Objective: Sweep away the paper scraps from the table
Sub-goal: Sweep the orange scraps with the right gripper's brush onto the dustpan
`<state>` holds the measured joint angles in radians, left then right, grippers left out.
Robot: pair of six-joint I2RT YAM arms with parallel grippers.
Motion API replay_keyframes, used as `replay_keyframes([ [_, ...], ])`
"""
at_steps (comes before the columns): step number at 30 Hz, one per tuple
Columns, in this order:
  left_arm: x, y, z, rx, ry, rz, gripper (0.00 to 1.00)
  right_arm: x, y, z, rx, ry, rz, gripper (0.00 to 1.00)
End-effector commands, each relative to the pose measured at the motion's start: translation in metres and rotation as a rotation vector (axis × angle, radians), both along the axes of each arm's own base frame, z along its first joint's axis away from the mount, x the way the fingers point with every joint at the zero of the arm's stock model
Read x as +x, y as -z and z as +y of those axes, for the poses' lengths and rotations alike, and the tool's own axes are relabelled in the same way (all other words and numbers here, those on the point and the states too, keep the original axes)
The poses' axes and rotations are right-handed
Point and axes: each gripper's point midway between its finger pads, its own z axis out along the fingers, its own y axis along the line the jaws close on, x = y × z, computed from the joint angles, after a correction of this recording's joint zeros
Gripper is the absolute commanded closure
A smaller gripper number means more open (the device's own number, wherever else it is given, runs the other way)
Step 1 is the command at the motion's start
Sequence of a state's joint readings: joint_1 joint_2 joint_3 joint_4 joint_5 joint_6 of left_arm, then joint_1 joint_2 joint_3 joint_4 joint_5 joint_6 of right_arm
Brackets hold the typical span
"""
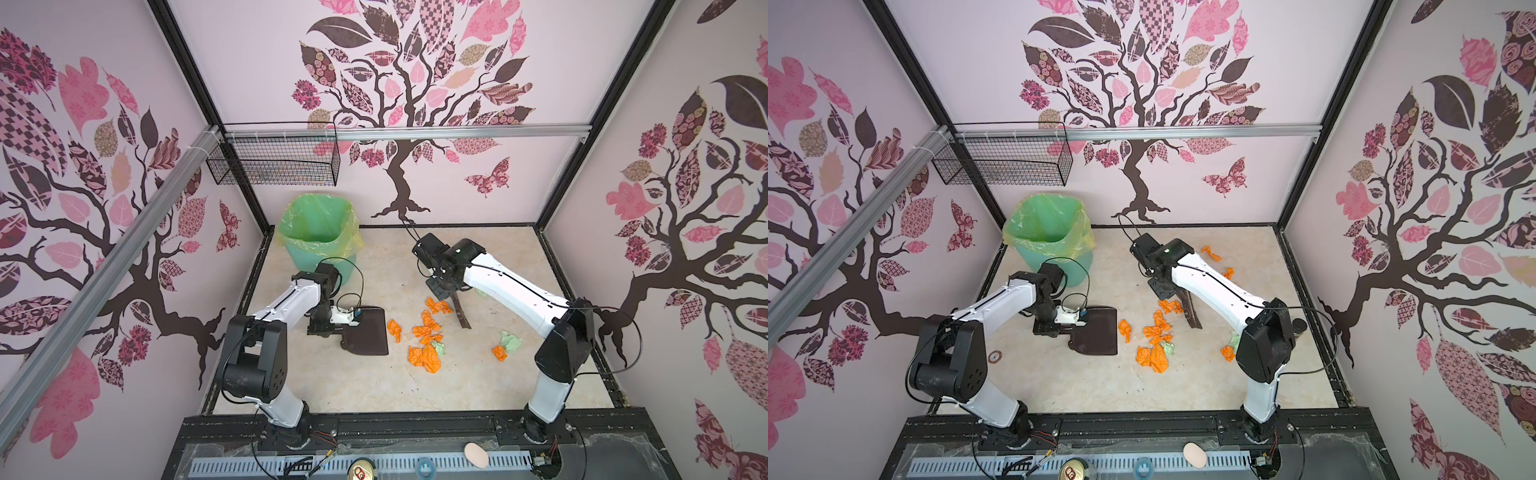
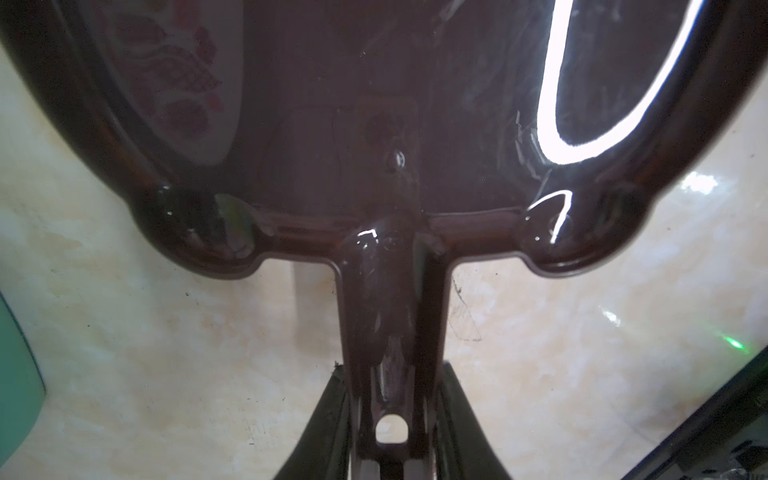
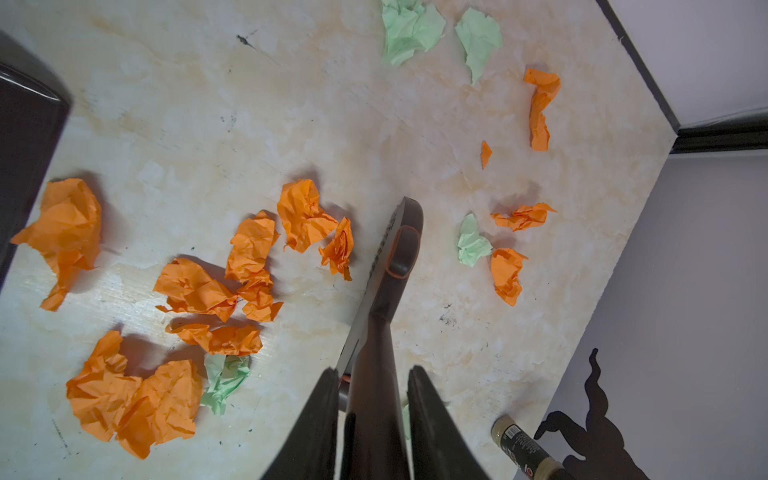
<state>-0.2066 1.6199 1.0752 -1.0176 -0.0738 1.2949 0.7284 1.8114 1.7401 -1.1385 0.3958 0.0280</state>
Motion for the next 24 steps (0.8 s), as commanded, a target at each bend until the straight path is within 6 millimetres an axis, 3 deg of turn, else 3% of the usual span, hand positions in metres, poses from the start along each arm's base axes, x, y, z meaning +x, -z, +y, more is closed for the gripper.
replay_keyframes([
  [1,0.008,-0.009,-0.012,-0.022,-0.024,-0.033,0.95,-0.008,-0.007,0.017,0.053,-0.010,-0.009,1.00],
  [12,0.003,-0.001,-0.033,-0.019,-0.006,-0.017,0.95,-0.046,-0.023,0.087,0.216,-0.097,0.002,1.00],
  [24,0.001,0.001,-0.052,-0.060,-0.020,-0.009,0.95,-0.063,-0.042,0.143,0.357,-0.151,0.007,1.00],
])
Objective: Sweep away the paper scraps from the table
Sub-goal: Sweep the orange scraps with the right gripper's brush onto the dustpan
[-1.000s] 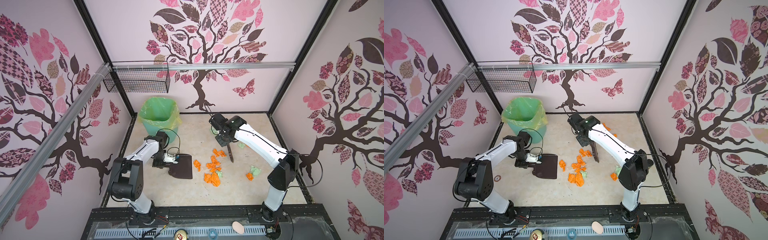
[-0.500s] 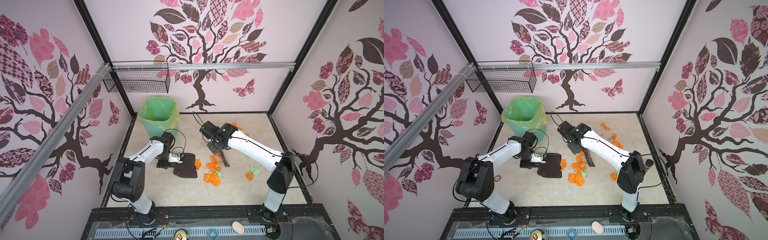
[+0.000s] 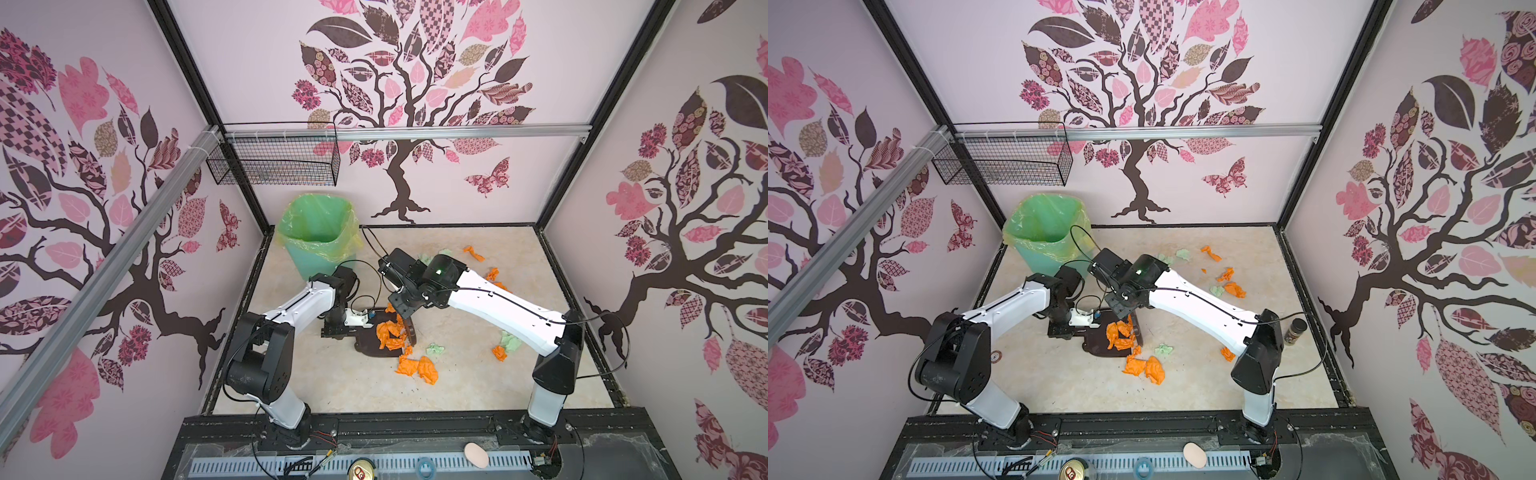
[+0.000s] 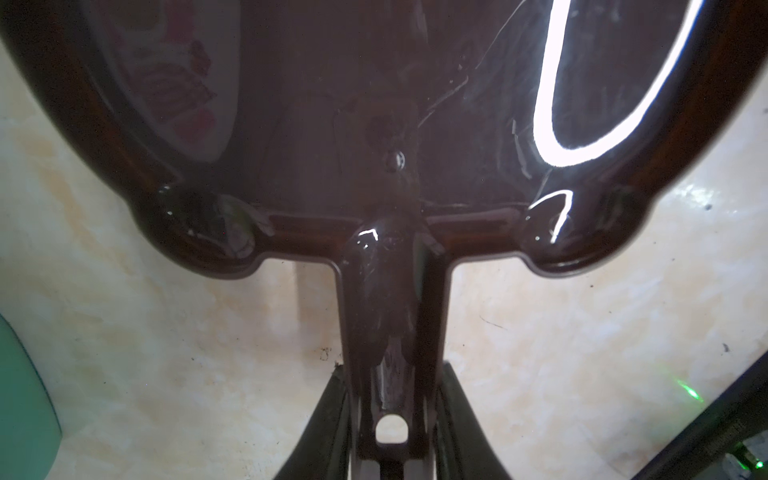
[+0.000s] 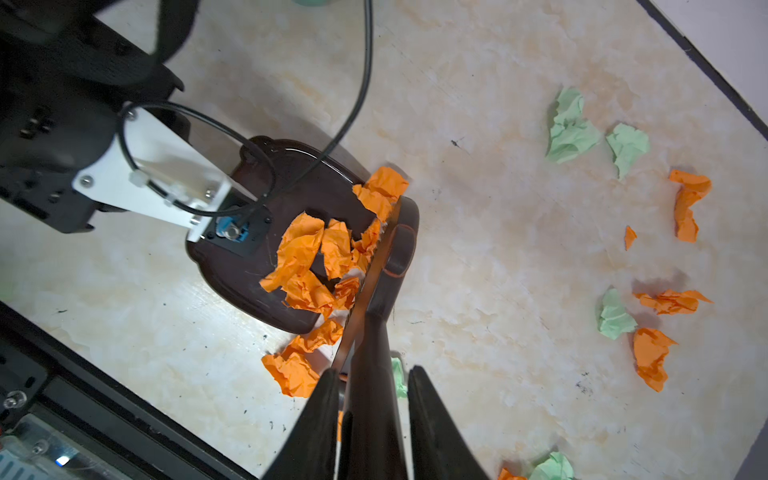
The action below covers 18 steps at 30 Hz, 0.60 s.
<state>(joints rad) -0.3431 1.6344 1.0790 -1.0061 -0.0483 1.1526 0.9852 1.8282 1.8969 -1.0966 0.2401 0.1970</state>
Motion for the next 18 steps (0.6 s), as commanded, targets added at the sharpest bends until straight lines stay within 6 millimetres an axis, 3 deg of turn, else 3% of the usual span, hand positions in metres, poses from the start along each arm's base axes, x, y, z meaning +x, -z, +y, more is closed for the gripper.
replay_keyframes([
  [1,0.007,-0.002,-0.011,-0.035,-0.015,-0.006,0.95,0.003,-0.003,0.019,0.054,0.012,0.010,1.00],
  [9,0.006,0.007,-0.016,-0.067,-0.027,-0.009,0.96,0.004,-0.036,0.020,0.129,0.021,-0.031,1.00],
  [15,0.003,0.014,-0.019,-0.088,-0.043,0.007,0.96,0.012,-0.065,-0.019,0.070,0.108,-0.162,1.00],
  [18,0.001,0.017,-0.017,-0.082,-0.040,0.005,0.96,0.020,-0.068,-0.039,0.012,0.144,-0.182,1.00],
])
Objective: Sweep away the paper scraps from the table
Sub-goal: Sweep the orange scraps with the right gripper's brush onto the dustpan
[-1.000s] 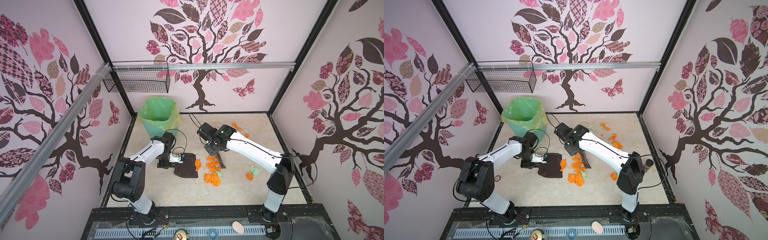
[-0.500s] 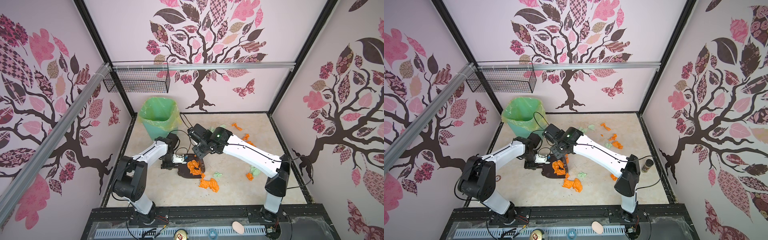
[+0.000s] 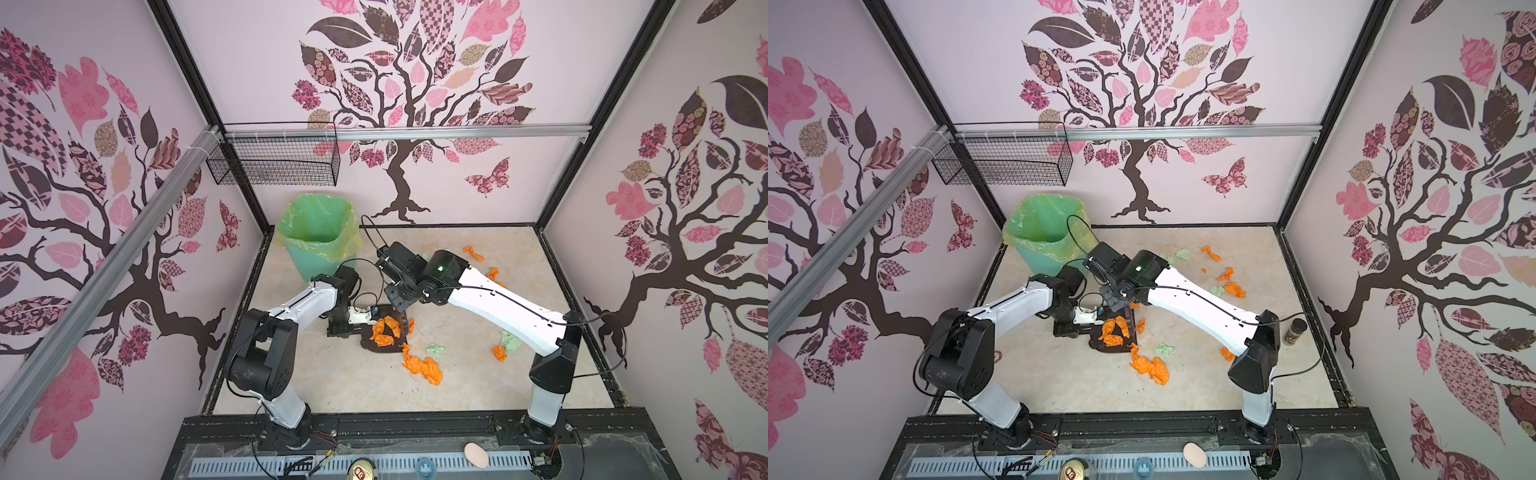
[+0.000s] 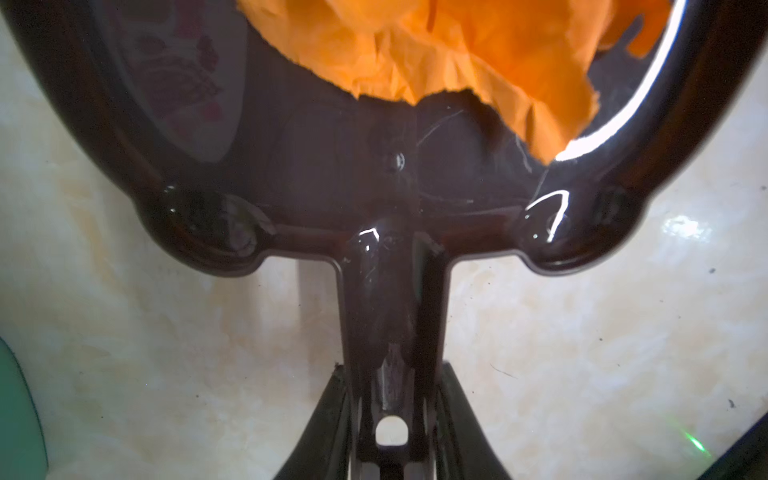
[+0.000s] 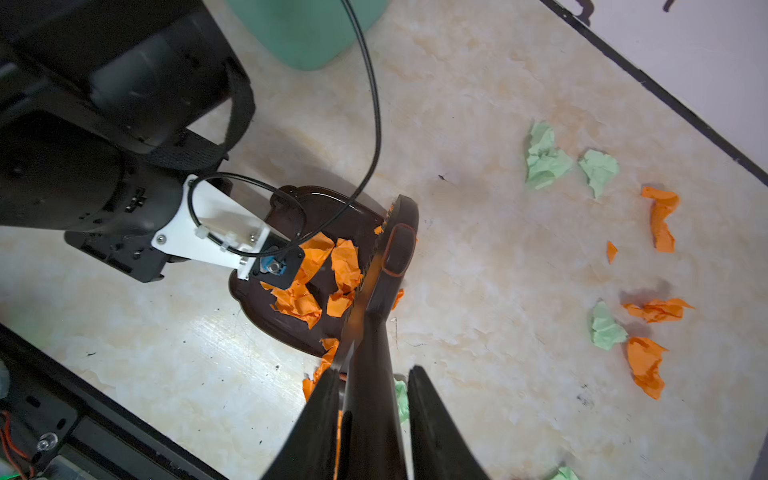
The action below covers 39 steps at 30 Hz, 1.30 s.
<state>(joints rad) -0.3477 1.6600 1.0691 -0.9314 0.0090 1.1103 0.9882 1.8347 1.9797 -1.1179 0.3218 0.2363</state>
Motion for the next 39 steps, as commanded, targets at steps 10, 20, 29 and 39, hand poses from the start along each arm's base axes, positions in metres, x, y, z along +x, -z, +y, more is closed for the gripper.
replay_keyframes([
  [10,-0.008,0.010,0.006,0.014,-0.010,0.022,0.96,0.064,0.009,-0.057,-0.246,0.077,-0.039,1.00],
  [20,-0.007,0.008,0.005,0.008,-0.014,0.018,0.96,0.071,0.064,-0.021,-0.274,-0.007,0.125,1.00],
  [29,-0.003,0.009,0.002,-0.002,-0.018,0.013,0.96,0.032,0.061,0.014,-0.156,-0.128,0.177,1.00],
  [39,-0.005,0.009,0.002,-0.006,-0.020,0.014,0.96,0.017,0.019,0.022,-0.013,-0.141,0.145,1.00],
])
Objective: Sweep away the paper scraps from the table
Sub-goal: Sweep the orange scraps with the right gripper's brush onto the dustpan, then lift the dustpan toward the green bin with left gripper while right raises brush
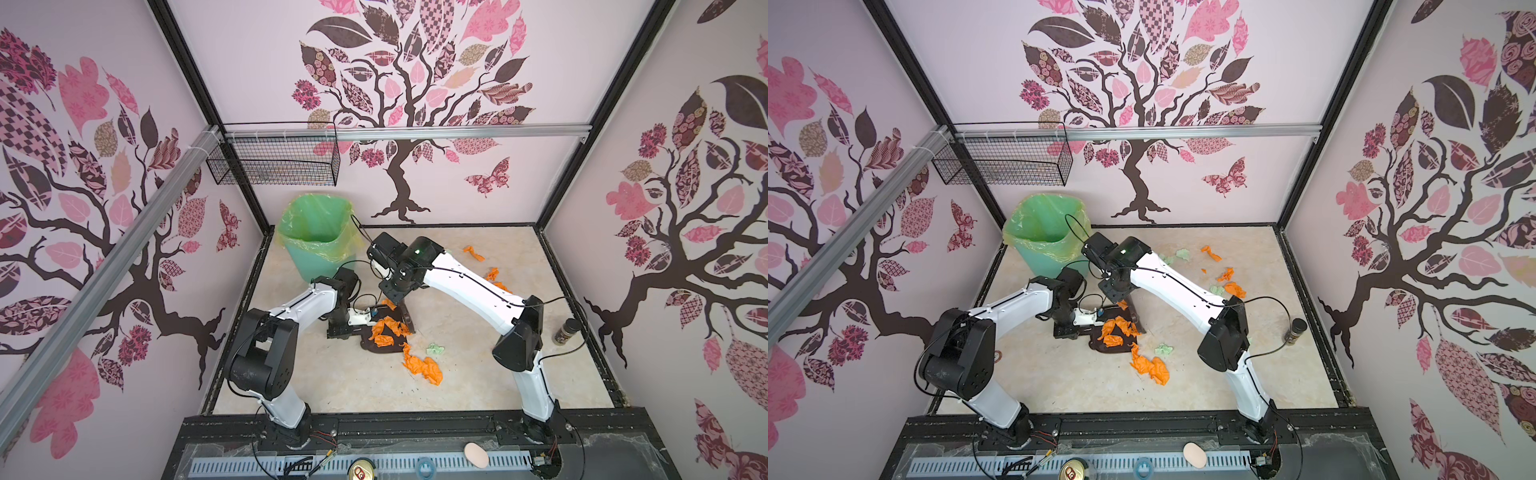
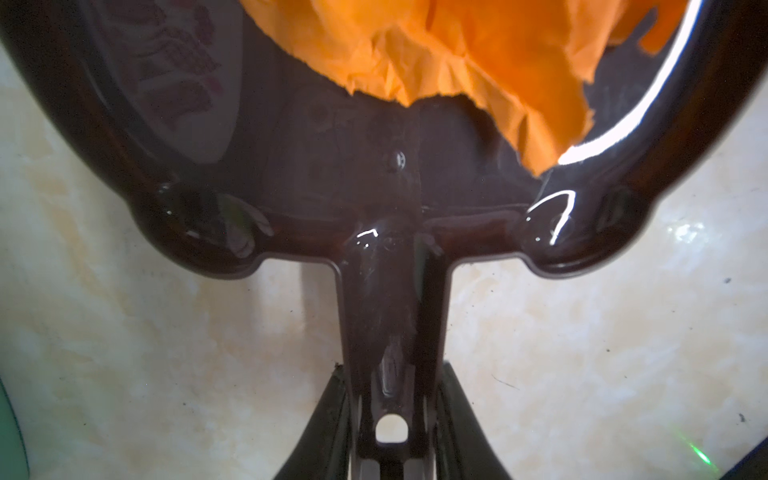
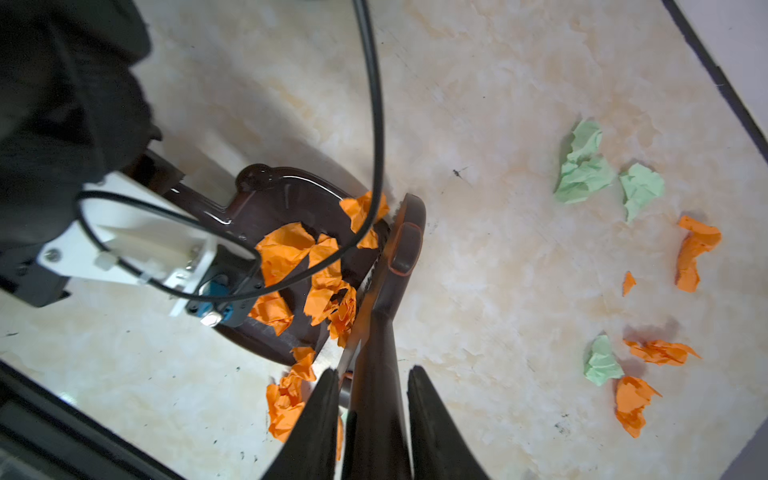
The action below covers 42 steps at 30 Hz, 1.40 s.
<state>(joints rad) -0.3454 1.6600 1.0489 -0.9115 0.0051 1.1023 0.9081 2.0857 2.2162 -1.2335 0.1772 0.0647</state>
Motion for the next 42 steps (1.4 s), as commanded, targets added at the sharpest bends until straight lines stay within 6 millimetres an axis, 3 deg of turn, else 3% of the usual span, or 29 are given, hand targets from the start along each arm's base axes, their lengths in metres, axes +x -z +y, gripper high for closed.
replay_keyframes([
  [1,-0.004,0.005,0.000,-0.009,-0.009,0.016,0.96,-0.013,-0.031,0.001,0.097,0.001,0.001,1.00],
  [8,-0.003,0.003,0.000,-0.015,-0.019,0.006,0.96,-0.017,-0.040,-0.014,0.081,0.028,-0.021,1.00],
  [12,-0.001,0.002,-0.003,-0.047,-0.027,-0.011,0.98,-0.017,-0.062,-0.026,0.108,0.059,-0.080,1.00],
  [19,-0.002,-0.013,-0.015,-0.150,-0.041,-0.034,1.00,-0.005,-0.114,-0.086,0.183,0.208,-0.209,1.00],
  [23,-0.004,-0.026,-0.018,-0.191,-0.047,-0.031,1.00,-0.009,-0.123,-0.118,0.239,0.266,-0.262,1.00],
  [30,-0.015,-0.042,-0.007,-0.179,-0.037,0.013,1.00,-0.020,-0.098,-0.148,0.209,0.312,-0.231,1.00],
  [36,-0.023,-0.075,0.008,-0.188,-0.033,0.012,1.00,-0.027,-0.072,-0.153,0.195,0.316,-0.195,1.00],
  [42,-0.029,-0.111,0.020,-0.184,-0.018,-0.033,1.00,-0.031,-0.059,-0.151,0.209,0.312,-0.175,1.00],
])
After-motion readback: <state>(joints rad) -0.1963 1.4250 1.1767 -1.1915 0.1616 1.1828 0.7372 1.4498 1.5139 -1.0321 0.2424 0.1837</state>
